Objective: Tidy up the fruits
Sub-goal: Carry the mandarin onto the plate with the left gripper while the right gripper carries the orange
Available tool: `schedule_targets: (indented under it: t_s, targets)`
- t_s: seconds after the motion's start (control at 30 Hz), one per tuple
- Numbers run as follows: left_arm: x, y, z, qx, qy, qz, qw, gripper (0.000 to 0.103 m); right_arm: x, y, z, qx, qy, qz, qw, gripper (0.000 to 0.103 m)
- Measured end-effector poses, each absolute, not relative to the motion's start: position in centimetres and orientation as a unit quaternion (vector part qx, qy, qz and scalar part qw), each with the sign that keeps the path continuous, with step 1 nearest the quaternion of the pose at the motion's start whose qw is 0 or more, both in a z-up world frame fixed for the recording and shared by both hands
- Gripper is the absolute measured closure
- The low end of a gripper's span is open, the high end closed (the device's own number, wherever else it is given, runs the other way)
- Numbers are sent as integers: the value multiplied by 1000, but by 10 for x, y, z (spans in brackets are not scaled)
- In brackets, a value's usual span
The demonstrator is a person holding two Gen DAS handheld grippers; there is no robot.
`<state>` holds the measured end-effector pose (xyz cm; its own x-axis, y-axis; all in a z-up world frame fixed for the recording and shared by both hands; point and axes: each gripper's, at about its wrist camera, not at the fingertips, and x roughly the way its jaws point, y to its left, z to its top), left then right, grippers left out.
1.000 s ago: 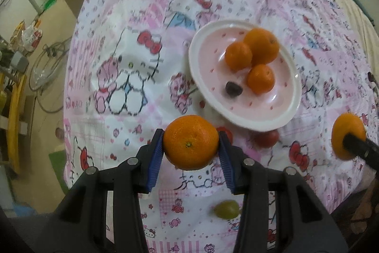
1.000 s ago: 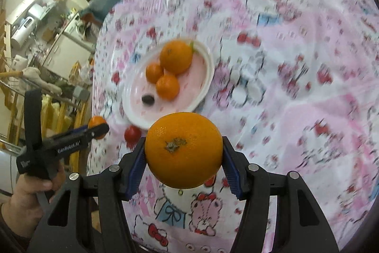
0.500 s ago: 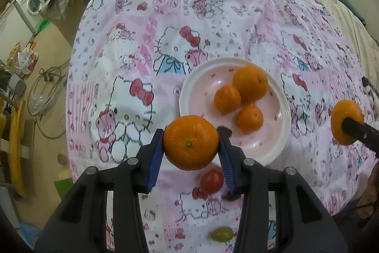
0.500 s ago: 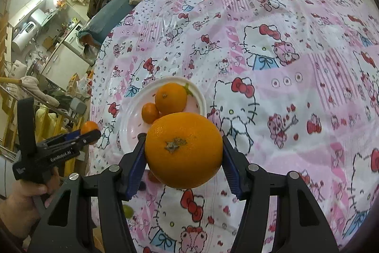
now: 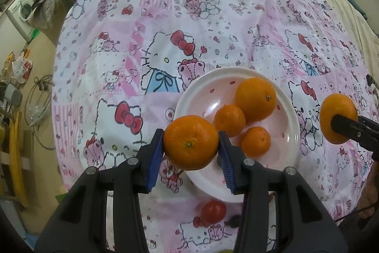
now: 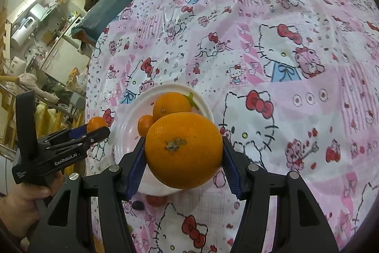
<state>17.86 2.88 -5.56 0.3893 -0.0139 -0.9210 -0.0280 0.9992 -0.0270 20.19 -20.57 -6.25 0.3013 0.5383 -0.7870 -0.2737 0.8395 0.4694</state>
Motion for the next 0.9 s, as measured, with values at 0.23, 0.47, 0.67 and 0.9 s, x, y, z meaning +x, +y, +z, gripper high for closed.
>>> schedule_targets:
  t_s: [0.23, 0.47, 0.67, 0.9]
  targets:
    - [191, 27, -75, -23, 564, 2, 826, 63, 218, -193, -82, 121, 554, 261, 781, 41]
    - [193, 17, -86, -22, 574, -18, 818, 63, 221, -177, -103, 109, 577, 263, 765, 41]
    - [196, 15, -99, -13, 585, -16, 811, 63, 221, -163, -107, 80, 578, 266, 767, 41]
    - [196, 16, -102, -21, 583, -18, 812, 62, 218, -158, -118, 72, 586, 260, 764, 39]
